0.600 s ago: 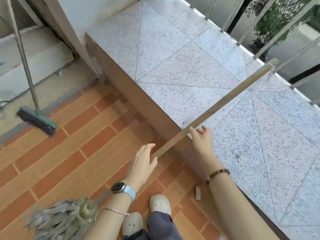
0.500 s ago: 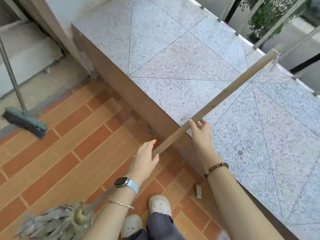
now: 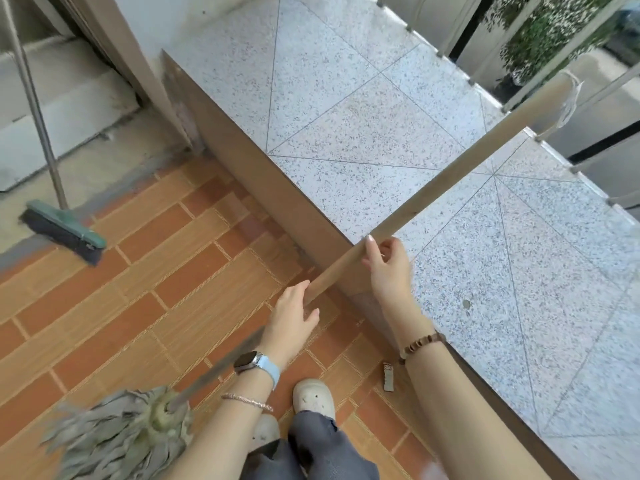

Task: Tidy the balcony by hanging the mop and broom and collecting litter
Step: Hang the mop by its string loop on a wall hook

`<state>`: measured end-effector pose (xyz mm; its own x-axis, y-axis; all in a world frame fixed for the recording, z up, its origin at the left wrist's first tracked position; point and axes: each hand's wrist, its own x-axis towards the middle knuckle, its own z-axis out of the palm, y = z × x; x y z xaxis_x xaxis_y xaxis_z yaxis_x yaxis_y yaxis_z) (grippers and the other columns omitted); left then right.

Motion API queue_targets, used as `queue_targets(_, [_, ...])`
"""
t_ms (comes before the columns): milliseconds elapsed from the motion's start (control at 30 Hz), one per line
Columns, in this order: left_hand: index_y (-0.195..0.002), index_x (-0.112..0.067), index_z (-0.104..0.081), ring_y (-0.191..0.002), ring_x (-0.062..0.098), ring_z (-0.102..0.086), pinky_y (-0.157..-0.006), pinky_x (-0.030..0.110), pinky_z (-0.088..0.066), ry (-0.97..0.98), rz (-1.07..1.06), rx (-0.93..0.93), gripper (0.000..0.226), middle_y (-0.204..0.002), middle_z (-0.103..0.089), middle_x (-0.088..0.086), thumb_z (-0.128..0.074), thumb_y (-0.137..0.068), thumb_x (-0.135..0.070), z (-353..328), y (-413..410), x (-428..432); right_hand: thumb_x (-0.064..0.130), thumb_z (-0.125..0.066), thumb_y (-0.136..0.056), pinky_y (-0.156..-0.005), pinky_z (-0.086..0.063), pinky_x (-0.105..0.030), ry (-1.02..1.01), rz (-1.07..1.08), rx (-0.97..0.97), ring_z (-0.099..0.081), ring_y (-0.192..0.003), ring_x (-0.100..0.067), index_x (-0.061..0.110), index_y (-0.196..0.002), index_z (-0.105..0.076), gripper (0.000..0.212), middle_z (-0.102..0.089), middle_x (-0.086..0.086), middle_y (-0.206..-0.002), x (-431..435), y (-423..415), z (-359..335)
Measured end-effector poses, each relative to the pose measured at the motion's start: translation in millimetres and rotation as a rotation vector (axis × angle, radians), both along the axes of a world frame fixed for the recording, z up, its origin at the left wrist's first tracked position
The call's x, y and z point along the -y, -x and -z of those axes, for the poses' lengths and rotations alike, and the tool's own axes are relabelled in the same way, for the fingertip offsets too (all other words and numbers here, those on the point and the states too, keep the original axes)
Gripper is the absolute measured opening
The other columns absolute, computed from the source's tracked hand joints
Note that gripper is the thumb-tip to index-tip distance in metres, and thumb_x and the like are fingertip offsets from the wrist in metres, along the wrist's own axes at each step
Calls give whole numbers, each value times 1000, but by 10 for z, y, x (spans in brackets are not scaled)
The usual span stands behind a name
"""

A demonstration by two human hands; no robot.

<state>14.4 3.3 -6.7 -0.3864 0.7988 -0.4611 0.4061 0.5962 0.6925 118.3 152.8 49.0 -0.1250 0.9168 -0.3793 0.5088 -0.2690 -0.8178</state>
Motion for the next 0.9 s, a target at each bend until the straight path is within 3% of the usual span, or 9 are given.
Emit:
queue_targets(167, [-145,-25,-32,-134,16,-41,-111,35,-38,-72,-109,-64,58,-147,-42,-6,-56,-92,-29,-1001,192,336,47,-58,-89,-63,-43,-7,-28,-230,-23,-62,-76,6,25,-94,-55,22,-65,11,-84,560,310,-865])
queue_targets(267, [-143,-26,-36,-132,14,-44,-109,31,-38,-126,-215,-106,57,-145,-45,-7,-59,-91,-25,-1720,332,578,45,-59,-89,-67,-45,-10,-22,-399,-39,-62,-80,4,24,-97,-59,24,-69,11,-88,943,531,-1434])
queue_targets(400, [-139,-26,-43,-127,15,-49,-106,33,-43,-184,-375,-155,54,-139,-51,-7,-61,-89,-15,-2548,522,934,31,-63,-89,-63,-44,-5,-26,-603,-89,-63,-77,9,20,-100,-59,16,-69,13,-85,1412,853,-2063])
queue_targets(600, [-134,-28,-49,-114,13,-59,-92,26,-49,-247,-608,-212,47,-128,-60,-6,-57,-90,-13,-3292,760,1544,20,-64,-90,-69,-42,1,-74,-876,-162,-59,-85,21,19,-109,-55,20,-66,19,-91,1964,1248,-2652])
queue_targets(800, [-133,-35,-47,-109,-2,-53,-81,-3,-35,-327,-858,-270,50,-123,-58,-18,-56,-90,-12,-3795,938,2170,22,-63,-92,-64,-43,-3,-83,-1128,-196,-60,-79,17,18,-101,-54,13,-68,14,-93,2553,1647,-2959])
queue_targets(900, [-131,-33,-47,-111,-2,-55,-82,-1,-39,-399,-936,-273,47,-122,-59,-19,-60,-88,-22,-4044,990,2524,20,-61,-91,-58,-39,0,-86,-1208,-213,-57,-74,22,23,-99,-52,12,-64,18,-84,2901,1831,-3082])
